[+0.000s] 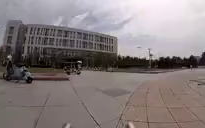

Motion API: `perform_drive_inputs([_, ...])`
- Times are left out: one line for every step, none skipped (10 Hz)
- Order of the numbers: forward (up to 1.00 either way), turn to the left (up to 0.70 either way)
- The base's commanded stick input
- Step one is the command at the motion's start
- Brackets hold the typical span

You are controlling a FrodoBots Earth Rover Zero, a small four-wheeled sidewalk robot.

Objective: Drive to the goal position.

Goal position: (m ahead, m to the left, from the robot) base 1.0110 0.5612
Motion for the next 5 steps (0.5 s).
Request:
perform_drive_inputs([0.45,0.00])
perform_drive_inputs([0.45,0.00])
perform_drive_inputs([0.45,0.00])
perform_drive_inputs([0.45,0.00])
perform_drive_inputs([0.45,0.00])
